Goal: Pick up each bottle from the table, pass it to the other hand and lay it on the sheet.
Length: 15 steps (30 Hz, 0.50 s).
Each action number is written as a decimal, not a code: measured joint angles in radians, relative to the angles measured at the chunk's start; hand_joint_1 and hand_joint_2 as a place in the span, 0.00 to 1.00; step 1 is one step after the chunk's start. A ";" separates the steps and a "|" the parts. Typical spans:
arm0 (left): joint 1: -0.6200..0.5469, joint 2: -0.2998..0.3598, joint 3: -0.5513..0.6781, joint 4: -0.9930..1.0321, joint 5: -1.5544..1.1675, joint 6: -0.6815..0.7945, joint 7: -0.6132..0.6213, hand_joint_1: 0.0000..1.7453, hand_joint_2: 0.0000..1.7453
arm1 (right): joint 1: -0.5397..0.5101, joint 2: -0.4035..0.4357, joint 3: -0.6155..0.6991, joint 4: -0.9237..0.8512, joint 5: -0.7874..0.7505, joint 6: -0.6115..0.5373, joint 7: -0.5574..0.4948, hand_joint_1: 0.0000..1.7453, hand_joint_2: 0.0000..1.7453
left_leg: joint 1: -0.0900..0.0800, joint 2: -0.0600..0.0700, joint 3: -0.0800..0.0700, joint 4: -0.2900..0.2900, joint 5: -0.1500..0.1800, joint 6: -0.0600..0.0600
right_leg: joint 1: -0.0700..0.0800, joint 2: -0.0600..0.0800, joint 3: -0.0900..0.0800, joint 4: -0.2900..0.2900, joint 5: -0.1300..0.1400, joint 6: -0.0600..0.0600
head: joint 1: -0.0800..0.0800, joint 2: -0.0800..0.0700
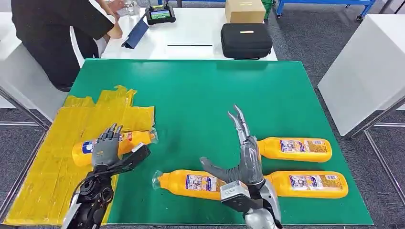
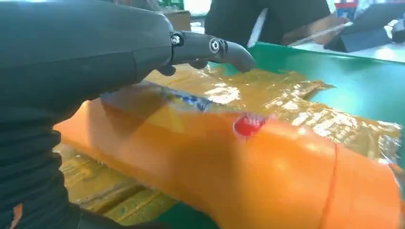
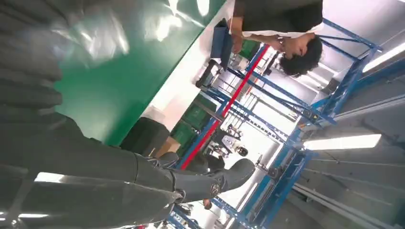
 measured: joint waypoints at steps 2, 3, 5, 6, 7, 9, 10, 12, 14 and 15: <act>0.001 -0.004 0.006 -0.001 -0.032 0.025 0.029 0.00 0.00 | 0.003 0.000 0.000 0.000 0.055 0.027 0.040 0.00 1.00 | 0.000 0.000 0.000 0.000 0.000 0.000 | 0.000 0.000 0.000 0.000 0.000 0.000 | 0.000 0.000; 0.001 -0.006 0.008 -0.001 -0.045 0.034 0.047 0.00 0.00 | 0.004 -0.002 0.000 0.000 0.113 0.063 0.079 0.00 1.00 | 0.000 0.000 0.000 0.000 0.000 0.000 | 0.000 0.000 0.000 0.000 0.000 0.000 | 0.000 0.000; 0.001 -0.008 0.018 -0.001 -0.055 0.037 0.060 0.00 0.00 | 0.005 -0.005 0.000 0.000 0.205 0.139 0.159 0.00 1.00 | 0.000 0.000 0.000 0.000 0.000 0.000 | 0.000 0.000 0.000 0.000 0.000 0.000 | 0.000 0.000; 0.001 -0.010 0.023 -0.001 -0.055 0.038 0.065 0.00 0.00 | 0.005 -0.008 0.001 0.000 0.250 0.183 0.196 0.00 0.00 | 0.000 0.000 0.000 0.000 0.000 0.000 | 0.000 0.000 0.000 0.000 0.000 0.000 | 0.000 0.000; 0.001 -0.012 0.027 -0.001 -0.055 0.039 0.066 0.00 0.00 | 0.005 -0.012 0.003 0.000 0.308 0.241 0.240 0.00 0.00 | 0.000 0.000 0.000 0.000 0.000 0.000 | 0.000 0.000 0.000 0.000 0.000 0.000 | 0.000 0.000; 0.002 -0.014 0.033 -0.003 -0.042 0.044 0.051 0.00 0.00 | 0.005 -0.022 0.010 0.000 0.417 0.344 0.301 0.00 0.00 | 0.000 0.000 0.000 0.000 0.000 0.000 | 0.000 0.000 0.000 0.000 0.000 0.000 | 0.000 0.000; 0.003 -0.015 0.037 -0.007 -0.017 0.044 0.032 0.00 0.00 | 0.005 -0.029 0.015 0.003 0.461 0.377 0.315 0.00 0.00 | 0.000 0.000 0.000 0.000 0.000 0.000 | 0.000 0.000 0.000 0.000 0.000 0.000 | 0.000 0.000; 0.008 -0.023 0.041 -0.022 0.053 0.045 -0.014 0.00 0.00 | 0.005 -0.039 0.028 0.007 0.523 0.427 0.338 0.00 0.00 | 0.000 0.000 0.000 0.000 0.000 0.000 | 0.000 0.000 0.000 0.000 0.000 0.000 | 0.000 0.000; 0.015 -0.033 0.043 -0.055 0.164 0.048 -0.072 0.00 0.00 | 0.007 -0.057 0.043 0.014 0.563 0.479 0.344 0.00 0.00 | 0.000 0.000 0.000 0.000 0.000 0.000 | 0.000 0.000 0.000 0.000 0.000 0.000 | 0.000 0.000; 0.021 -0.038 0.043 -0.076 0.223 0.048 -0.100 0.00 0.00 | 0.010 -0.064 0.051 0.018 0.572 0.498 0.344 0.00 0.00 | 0.000 0.000 0.000 0.000 0.000 0.000 | 0.000 0.000 0.000 0.000 0.000 0.000 | 0.000 0.000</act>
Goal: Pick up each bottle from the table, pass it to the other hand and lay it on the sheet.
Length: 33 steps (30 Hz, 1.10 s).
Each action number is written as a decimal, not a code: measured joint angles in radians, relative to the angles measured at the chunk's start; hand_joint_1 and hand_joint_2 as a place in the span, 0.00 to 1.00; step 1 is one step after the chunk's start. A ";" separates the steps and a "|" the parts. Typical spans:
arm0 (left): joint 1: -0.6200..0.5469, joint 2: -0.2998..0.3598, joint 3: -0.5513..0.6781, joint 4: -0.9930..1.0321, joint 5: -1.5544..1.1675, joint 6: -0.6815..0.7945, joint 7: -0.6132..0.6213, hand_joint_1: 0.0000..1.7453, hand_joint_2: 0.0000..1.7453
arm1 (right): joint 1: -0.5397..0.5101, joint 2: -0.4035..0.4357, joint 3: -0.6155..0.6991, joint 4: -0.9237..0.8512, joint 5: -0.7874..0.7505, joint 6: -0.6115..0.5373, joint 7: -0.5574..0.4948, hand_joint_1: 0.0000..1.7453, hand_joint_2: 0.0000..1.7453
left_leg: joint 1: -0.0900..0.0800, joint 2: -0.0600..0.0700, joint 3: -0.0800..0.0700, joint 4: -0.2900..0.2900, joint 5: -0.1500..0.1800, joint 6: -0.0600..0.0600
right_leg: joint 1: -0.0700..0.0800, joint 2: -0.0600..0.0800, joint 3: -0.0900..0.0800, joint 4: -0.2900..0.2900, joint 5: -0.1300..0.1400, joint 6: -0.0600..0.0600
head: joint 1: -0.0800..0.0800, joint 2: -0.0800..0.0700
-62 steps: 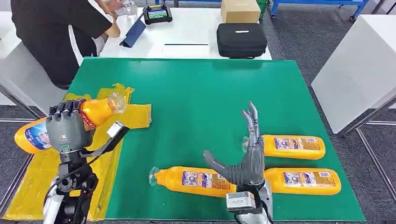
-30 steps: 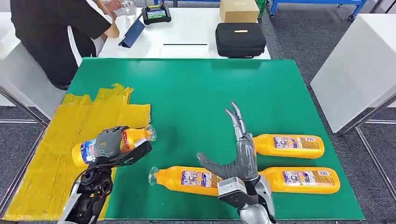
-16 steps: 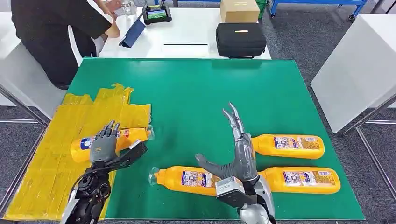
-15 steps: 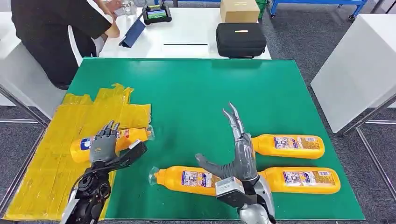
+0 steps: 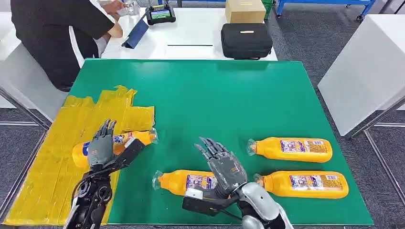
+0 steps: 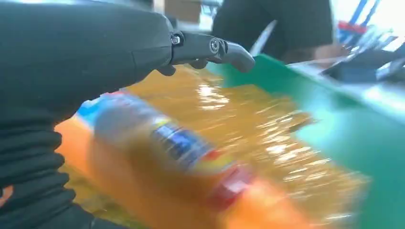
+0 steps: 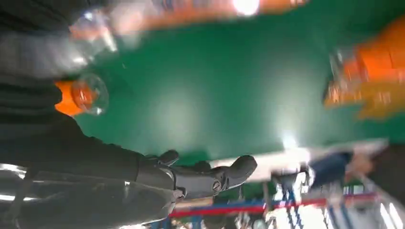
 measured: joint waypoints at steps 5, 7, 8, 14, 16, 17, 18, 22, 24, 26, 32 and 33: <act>0.036 -0.007 -0.008 -0.121 0.121 -0.025 -0.044 0.00 0.00 | 0.005 -0.047 0.055 0.060 0.064 0.073 0.008 0.00 0.00 | 0.000 0.000 0.000 0.000 0.000 0.000 | 0.000 0.000 0.000 0.000 0.000 0.000 | 0.000 0.000; 0.050 -0.007 -0.021 -0.171 0.144 -0.037 -0.051 0.00 0.00 | 0.005 -0.058 0.073 0.099 0.101 0.091 0.034 0.00 0.00 | 0.000 0.000 0.000 0.000 0.000 0.000 | 0.000 0.000 0.000 0.000 0.000 0.000 | 0.000 0.000; 0.055 -0.007 -0.027 -0.190 0.142 -0.037 -0.050 0.00 0.00 | 0.005 -0.061 0.079 0.117 0.112 0.097 0.045 0.00 1.00 | 0.000 0.000 0.000 0.000 0.000 0.000 | 0.000 0.000 0.000 0.000 0.000 0.000 | 0.000 0.000; 0.059 -0.007 -0.067 -0.257 0.176 -0.049 -0.066 0.00 0.00 | -0.012 -0.065 0.097 0.203 0.159 0.124 0.107 0.00 1.00 | 0.000 0.000 0.003 0.000 0.000 0.000 | 0.000 0.000 0.002 0.000 0.000 0.000 | 0.000 0.000; 0.059 -0.007 -0.076 -0.268 0.215 -0.064 -0.090 0.00 0.00 | -0.020 -0.063 0.102 0.220 0.169 0.129 0.135 0.00 1.00 | 0.000 0.000 0.004 0.000 0.000 0.000 | 0.000 0.000 0.004 0.000 0.000 0.000 | 0.000 0.000; 0.060 -0.007 -0.081 -0.273 0.234 -0.069 -0.099 0.00 0.00 | -0.021 -0.063 0.103 0.230 0.174 0.134 0.148 0.00 1.00 | 0.000 0.000 0.005 0.000 0.000 0.000 | 0.000 0.000 0.004 0.000 0.000 0.000 | 0.000 0.000; 0.061 -0.007 -0.084 -0.279 0.247 -0.074 -0.107 0.00 0.00 | -0.028 -0.062 0.103 0.241 0.180 0.139 0.160 0.23 1.00 | 0.000 0.000 0.006 0.000 0.000 0.000 | 0.000 0.000 0.005 0.000 0.000 0.000 | 0.000 0.000; 0.069 -0.007 -0.097 -0.305 0.297 -0.087 -0.140 0.00 0.00 | -0.045 -0.053 0.105 0.276 0.200 0.140 0.201 1.00 1.00 | 0.000 0.000 0.008 0.000 0.000 0.000 | 0.000 0.000 0.007 -0.001 0.000 0.000 | 0.000 0.000; 0.076 -0.007 -0.099 -0.319 0.318 -0.095 -0.160 0.00 0.00 | -0.048 -0.049 0.105 0.286 0.219 0.101 0.215 1.00 1.00 | 0.000 0.000 0.009 0.000 0.000 0.000 | 0.000 0.000 0.008 -0.001 0.000 0.000 | 0.000 0.000; 0.085 -0.007 -0.102 -0.331 0.329 -0.098 -0.172 0.00 0.00 | -0.047 -0.046 0.100 0.288 0.228 0.073 0.220 1.00 1.00 | 0.000 0.000 0.009 0.000 0.000 0.000 | 0.000 0.000 0.008 -0.001 0.000 0.000 | 0.000 0.000; 0.097 -0.007 -0.114 -0.356 0.347 -0.108 -0.198 0.00 0.00 | -0.035 -0.030 0.072 0.288 0.244 0.019 0.215 1.00 1.00 | -0.001 0.000 0.009 0.000 0.000 0.000 | 0.000 0.000 0.008 -0.001 0.000 0.000 | 0.000 0.000; 0.097 -0.007 -0.114 -0.357 0.348 -0.108 -0.198 0.00 0.00 | -0.035 -0.029 0.068 0.288 0.244 0.018 0.214 1.00 1.00 | -0.001 0.000 0.009 0.000 0.000 0.000 | 0.000 0.000 0.008 -0.001 0.000 0.000 | 0.000 0.000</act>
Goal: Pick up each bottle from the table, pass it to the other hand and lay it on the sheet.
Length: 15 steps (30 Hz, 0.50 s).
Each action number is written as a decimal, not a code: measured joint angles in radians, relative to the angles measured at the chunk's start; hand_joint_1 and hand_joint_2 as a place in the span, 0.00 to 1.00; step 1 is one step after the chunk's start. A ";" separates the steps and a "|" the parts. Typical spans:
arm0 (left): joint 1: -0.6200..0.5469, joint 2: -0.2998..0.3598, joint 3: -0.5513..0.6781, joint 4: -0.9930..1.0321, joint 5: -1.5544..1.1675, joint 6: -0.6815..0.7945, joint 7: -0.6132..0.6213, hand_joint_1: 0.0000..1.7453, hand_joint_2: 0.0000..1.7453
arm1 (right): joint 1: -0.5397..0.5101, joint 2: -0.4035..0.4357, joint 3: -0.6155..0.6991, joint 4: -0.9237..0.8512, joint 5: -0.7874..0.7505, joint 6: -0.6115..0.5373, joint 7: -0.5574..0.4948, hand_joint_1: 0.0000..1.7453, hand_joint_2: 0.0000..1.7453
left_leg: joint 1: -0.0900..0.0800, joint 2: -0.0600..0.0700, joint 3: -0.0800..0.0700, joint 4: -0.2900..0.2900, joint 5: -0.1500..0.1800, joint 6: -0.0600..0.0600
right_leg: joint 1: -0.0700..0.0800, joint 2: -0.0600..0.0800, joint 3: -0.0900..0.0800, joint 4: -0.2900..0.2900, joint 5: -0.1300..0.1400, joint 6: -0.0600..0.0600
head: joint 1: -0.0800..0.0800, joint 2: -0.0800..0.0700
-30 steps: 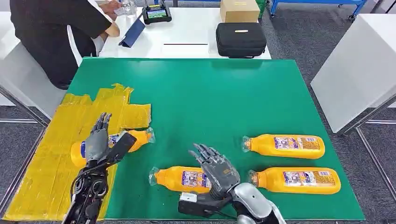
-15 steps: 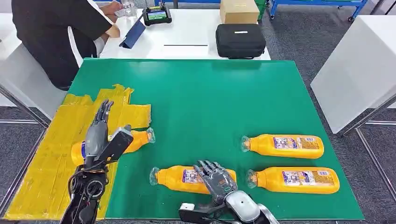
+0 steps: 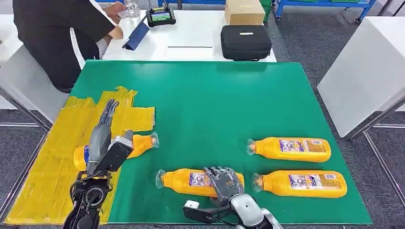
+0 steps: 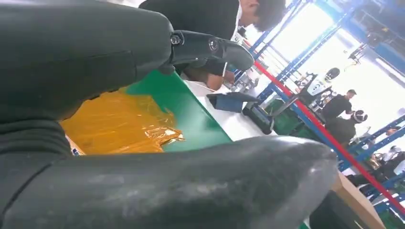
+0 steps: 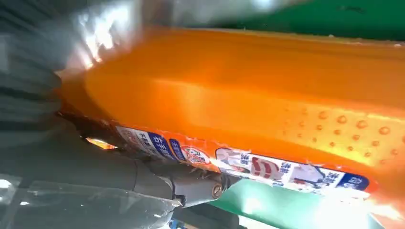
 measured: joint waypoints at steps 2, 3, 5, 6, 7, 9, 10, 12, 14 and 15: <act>0.002 0.000 -0.002 -0.003 0.000 0.000 0.000 0.00 0.00 | 0.000 0.002 -0.007 0.000 0.001 0.000 -0.002 1.00 1.00 | 0.000 0.000 0.000 0.000 0.000 0.000 | 0.000 0.000 0.000 0.000 0.000 0.000 | 0.000 0.000; 0.003 0.000 -0.003 -0.005 0.000 0.000 0.000 0.00 0.00 | 0.001 0.003 -0.010 0.000 0.001 0.000 -0.003 1.00 1.00 | 0.000 0.000 0.000 0.000 0.000 0.000 | 0.000 0.000 0.000 0.000 0.000 0.000 | 0.000 0.000; 0.003 0.000 -0.007 -0.006 0.000 0.000 -0.001 0.00 0.00 | 0.002 0.006 -0.012 0.000 0.001 -0.002 -0.003 1.00 1.00 | 0.000 0.000 0.000 0.000 0.000 0.000 | 0.000 0.000 0.000 0.000 0.000 0.000 | 0.000 0.000; 0.003 0.000 -0.008 -0.006 0.005 -0.003 -0.005 0.00 0.00 | 0.004 0.007 -0.014 0.000 0.002 -0.020 -0.005 1.00 1.00 | 0.000 0.000 0.000 0.000 0.000 0.000 | 0.000 0.000 0.000 0.000 0.000 0.000 | 0.000 0.000; 0.004 0.000 -0.008 -0.006 0.012 -0.010 -0.011 0.00 0.00 | 0.008 0.011 -0.019 -0.002 0.004 -0.051 -0.007 1.00 1.00 | 0.000 0.000 0.000 0.000 0.000 0.000 | 0.000 0.000 -0.001 0.000 0.000 0.000 | 0.000 0.000; 0.008 -0.001 -0.009 -0.009 0.037 -0.025 -0.027 0.00 0.00 | 0.027 0.020 -0.042 -0.012 -0.007 -0.111 -0.012 1.00 1.00 | 0.000 0.000 -0.002 0.000 0.000 0.000 | 0.000 0.000 -0.002 0.000 0.000 0.000 | 0.000 0.000; 0.010 -0.003 -0.010 -0.013 0.060 -0.039 -0.038 0.00 0.00 | 0.037 0.027 -0.065 -0.027 -0.040 -0.168 -0.028 1.00 1.00 | 0.000 0.000 -0.003 0.000 0.000 0.000 | 0.000 0.000 -0.003 0.000 0.000 0.000 | 0.000 0.000; 0.012 -0.008 -0.012 -0.014 0.110 -0.070 -0.054 0.00 0.00 | 0.057 0.048 -0.119 -0.081 -0.154 -0.291 -0.089 1.00 1.00 | 0.000 0.000 -0.004 0.000 0.000 0.000 | 0.000 0.000 -0.004 0.000 0.000 0.000 | 0.000 0.000; 0.012 -0.014 -0.015 -0.014 0.196 -0.123 -0.063 0.00 1.00 | 0.073 0.070 -0.169 -0.150 -0.351 -0.406 -0.205 1.00 1.00 | 0.000 0.000 -0.004 0.000 0.000 0.000 | 0.000 0.000 -0.004 0.000 0.000 0.000 | 0.000 0.000; 0.012 -0.019 -0.016 -0.013 0.251 -0.154 -0.065 0.00 1.00 | 0.079 0.081 -0.194 -0.183 -0.478 -0.447 -0.273 1.00 1.00 | 0.000 -0.001 -0.004 0.000 0.000 0.000 | 0.000 0.000 -0.004 0.000 0.000 0.000 | 0.000 0.000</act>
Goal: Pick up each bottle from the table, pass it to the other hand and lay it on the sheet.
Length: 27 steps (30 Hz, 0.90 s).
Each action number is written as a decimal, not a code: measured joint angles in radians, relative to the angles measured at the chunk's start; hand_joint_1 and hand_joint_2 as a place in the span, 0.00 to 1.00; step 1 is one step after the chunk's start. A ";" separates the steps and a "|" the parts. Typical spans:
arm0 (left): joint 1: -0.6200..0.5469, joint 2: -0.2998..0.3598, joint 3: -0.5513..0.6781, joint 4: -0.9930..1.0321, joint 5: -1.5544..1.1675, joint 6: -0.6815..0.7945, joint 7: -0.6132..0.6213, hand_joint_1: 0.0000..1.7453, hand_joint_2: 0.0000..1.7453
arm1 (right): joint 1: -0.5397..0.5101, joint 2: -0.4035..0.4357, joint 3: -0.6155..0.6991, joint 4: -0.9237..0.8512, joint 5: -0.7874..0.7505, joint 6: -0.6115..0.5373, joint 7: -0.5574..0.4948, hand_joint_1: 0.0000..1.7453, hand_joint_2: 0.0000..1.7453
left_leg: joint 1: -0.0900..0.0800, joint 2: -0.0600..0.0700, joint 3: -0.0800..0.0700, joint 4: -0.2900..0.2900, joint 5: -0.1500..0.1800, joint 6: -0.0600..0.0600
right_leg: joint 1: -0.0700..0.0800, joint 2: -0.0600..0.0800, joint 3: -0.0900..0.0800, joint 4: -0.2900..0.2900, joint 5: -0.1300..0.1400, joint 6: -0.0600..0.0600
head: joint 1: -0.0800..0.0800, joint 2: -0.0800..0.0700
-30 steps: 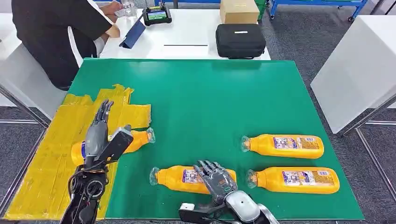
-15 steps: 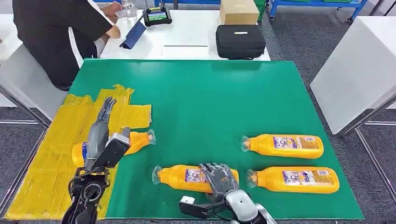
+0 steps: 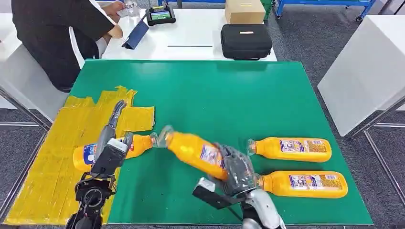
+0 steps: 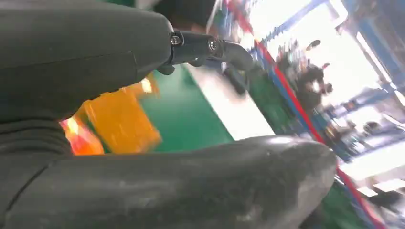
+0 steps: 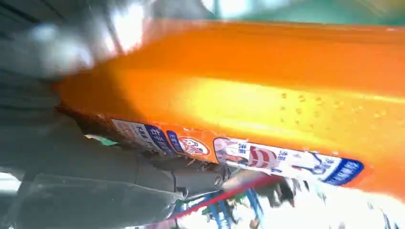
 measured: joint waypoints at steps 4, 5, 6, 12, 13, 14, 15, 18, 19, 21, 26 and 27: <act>-0.003 -0.008 -0.011 0.017 0.114 -0.057 -0.010 0.00 1.00 | 0.016 0.031 -0.085 -0.081 -0.261 -0.055 -0.155 1.00 1.00 | 0.000 0.001 0.000 0.000 0.000 0.000 | 0.000 0.000 0.000 0.000 0.000 0.000 | 0.000 0.000; -0.005 -0.008 -0.020 0.026 0.142 -0.079 -0.010 0.00 1.00 | 0.025 0.043 -0.104 -0.097 -0.335 -0.074 -0.208 1.00 1.00 | 0.000 0.001 -0.001 0.000 0.000 0.000 | 0.000 0.000 -0.001 0.000 0.000 0.000 | 0.000 0.000; -0.010 -0.009 -0.034 0.039 0.169 -0.097 -0.010 0.00 1.00 | 0.029 0.058 -0.122 -0.115 -0.420 -0.100 -0.263 1.00 1.00 | 0.000 0.000 -0.001 0.000 0.000 0.000 | 0.000 0.000 -0.002 0.000 0.000 0.000 | 0.000 0.000; -0.027 -0.014 -0.131 0.087 0.317 -0.180 0.023 0.00 1.00 | 0.024 0.101 -0.214 -0.159 -0.734 -0.149 -0.355 1.00 1.00 | 0.000 0.001 -0.002 0.000 0.000 0.000 | 0.000 0.001 -0.001 0.000 0.000 0.000 | 0.000 0.000; -0.027 -0.014 -0.144 0.087 0.332 -0.188 0.026 0.00 1.00 | 0.023 0.106 -0.222 -0.159 -0.750 -0.142 -0.357 1.00 1.00 | 0.000 0.001 -0.002 0.000 0.000 0.000 | 0.000 0.001 -0.001 0.000 0.000 0.000 | 0.000 0.000; -0.026 -0.014 -0.155 0.087 0.350 -0.199 0.030 0.00 1.00 | 0.021 0.108 -0.228 -0.159 -0.767 -0.134 -0.359 1.00 1.00 | 0.000 0.001 -0.002 0.000 0.000 0.000 | 0.000 0.001 -0.001 0.000 0.000 0.000 | 0.000 0.000; -0.026 -0.014 -0.165 0.087 0.377 -0.215 0.033 0.00 1.00 | 0.019 0.110 -0.234 -0.157 -0.782 -0.128 -0.360 1.00 1.00 | 0.000 0.001 -0.002 0.000 0.000 0.000 | 0.000 0.000 -0.002 0.000 0.000 0.000 | 0.000 0.000; -0.026 -0.014 -0.193 0.087 0.456 -0.260 0.044 0.00 1.00 | 0.008 0.114 -0.243 -0.147 -0.804 -0.117 -0.361 1.00 1.00 | 0.000 0.001 -0.002 0.000 0.000 0.000 | 0.000 0.000 -0.002 0.000 0.000 0.000 | 0.000 0.000; -0.026 -0.014 -0.202 0.087 0.476 -0.274 0.048 0.00 1.00 | 0.004 0.115 -0.244 -0.144 -0.809 -0.114 -0.361 1.00 1.00 | 0.000 0.001 -0.002 0.000 0.000 0.000 | 0.000 0.000 -0.002 0.000 0.000 0.000 | 0.000 0.000; -0.025 -0.014 -0.222 0.087 0.511 -0.299 0.053 0.00 1.00 | -0.003 0.115 -0.244 -0.135 -0.814 -0.099 -0.359 1.00 1.00 | 0.000 0.001 -0.002 0.000 0.000 0.000 | 0.000 0.000 -0.002 0.000 0.000 0.000 | 0.000 0.000; -0.023 -0.014 -0.270 0.087 0.543 -0.338 0.053 0.00 1.00 | -0.003 0.115 -0.236 -0.112 -0.804 -0.057 -0.355 1.00 1.00 | 0.000 0.001 -0.002 0.000 0.000 0.000 | 0.000 0.000 -0.002 0.000 0.000 0.000 | 0.000 0.000; -0.021 -0.014 -0.277 0.086 0.543 -0.340 0.053 0.00 1.00 | -0.001 0.115 -0.231 -0.108 -0.799 -0.052 -0.355 1.00 1.00 | 0.000 0.001 -0.002 0.000 0.000 0.000 | 0.000 0.000 -0.002 0.000 0.000 0.000 | 0.000 0.000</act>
